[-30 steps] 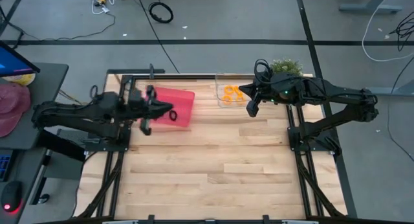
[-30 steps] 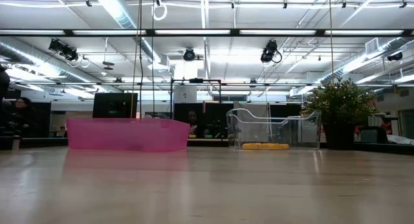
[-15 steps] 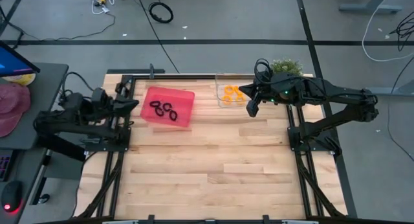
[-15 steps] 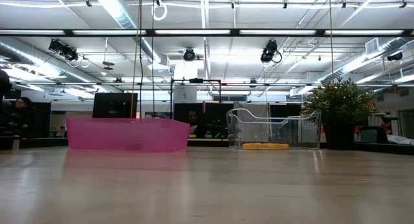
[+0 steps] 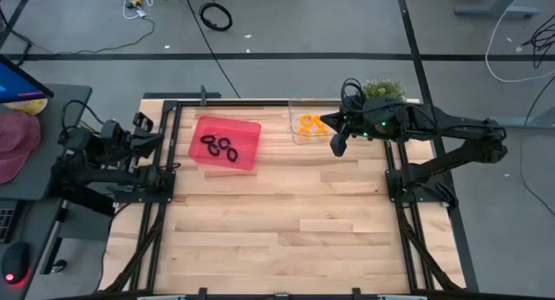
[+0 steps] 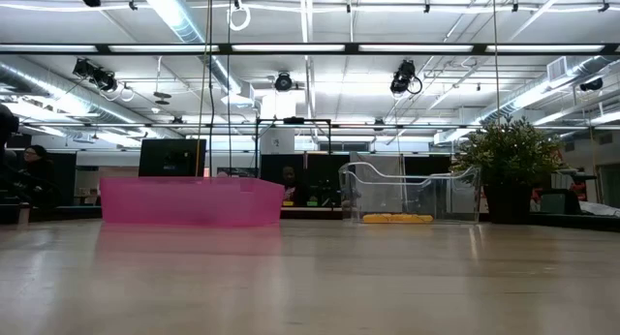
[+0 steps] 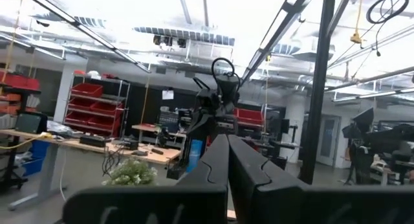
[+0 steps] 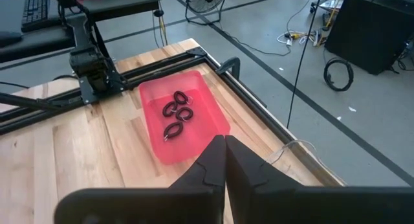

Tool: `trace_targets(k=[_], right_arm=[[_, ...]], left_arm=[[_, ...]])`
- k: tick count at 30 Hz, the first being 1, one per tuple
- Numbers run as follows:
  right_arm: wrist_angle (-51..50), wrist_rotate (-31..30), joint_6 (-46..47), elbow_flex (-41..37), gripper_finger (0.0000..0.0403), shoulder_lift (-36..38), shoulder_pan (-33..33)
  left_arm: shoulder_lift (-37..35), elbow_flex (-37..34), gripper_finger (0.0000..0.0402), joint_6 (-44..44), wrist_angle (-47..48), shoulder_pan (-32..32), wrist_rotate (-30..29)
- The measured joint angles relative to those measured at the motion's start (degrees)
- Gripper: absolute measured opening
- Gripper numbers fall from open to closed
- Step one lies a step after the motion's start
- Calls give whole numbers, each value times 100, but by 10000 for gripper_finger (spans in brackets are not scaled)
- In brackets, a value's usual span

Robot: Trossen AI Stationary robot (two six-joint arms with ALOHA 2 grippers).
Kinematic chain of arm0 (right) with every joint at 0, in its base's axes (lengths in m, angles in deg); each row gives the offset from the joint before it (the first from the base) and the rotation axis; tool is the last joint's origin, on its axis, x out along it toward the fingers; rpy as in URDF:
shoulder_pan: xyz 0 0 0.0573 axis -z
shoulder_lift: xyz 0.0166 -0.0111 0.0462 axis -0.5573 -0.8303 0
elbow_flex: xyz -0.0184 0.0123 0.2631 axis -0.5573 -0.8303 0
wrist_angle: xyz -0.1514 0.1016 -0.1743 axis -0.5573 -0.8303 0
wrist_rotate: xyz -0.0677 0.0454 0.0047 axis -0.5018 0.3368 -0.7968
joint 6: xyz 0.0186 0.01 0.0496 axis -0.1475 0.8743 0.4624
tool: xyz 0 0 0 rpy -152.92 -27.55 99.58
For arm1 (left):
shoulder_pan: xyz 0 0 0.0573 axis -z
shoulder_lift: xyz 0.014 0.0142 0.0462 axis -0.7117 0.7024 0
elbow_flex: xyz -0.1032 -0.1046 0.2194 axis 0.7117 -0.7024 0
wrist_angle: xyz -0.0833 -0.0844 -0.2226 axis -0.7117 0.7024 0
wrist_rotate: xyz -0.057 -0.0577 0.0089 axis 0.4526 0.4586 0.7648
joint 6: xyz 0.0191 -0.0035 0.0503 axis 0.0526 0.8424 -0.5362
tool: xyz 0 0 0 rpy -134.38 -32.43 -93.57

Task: Sort spring keychains
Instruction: Return to Home Position

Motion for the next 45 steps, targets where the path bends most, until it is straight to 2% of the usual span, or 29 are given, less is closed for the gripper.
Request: trace_targets(k=[6, 9, 18, 25, 30, 37, 45], right_arm=[[-4, -9, 147, 0, 8, 0, 7], [-4, -9, 169, 0, 8, 2, 7], [-4, -9, 399, 0, 8, 0, 84], [-4, -7, 429, 0, 8, -1, 138], [-30, 7, 469, 0, 8, 1, 138], [-72, 9, 586, 0, 8, 2, 138], [-109, 11, 552, 0, 8, 0, 138]], left_arm=[[-26, -24, 1, -159, 132, -4, -3], [-32, -429, 0, -92, -135, -4, 100], [-33, -2042, 0, 152, -2521, -4, 370], [-33, -2880, 0, 424, -3557, -4, 464], [-33, -3239, 0, 492, -3723, -4, 460], [-24, -3268, 2, 475, -3596, -11, 726], [-20, -3268, 3, 507, -2011, -15, 858]])
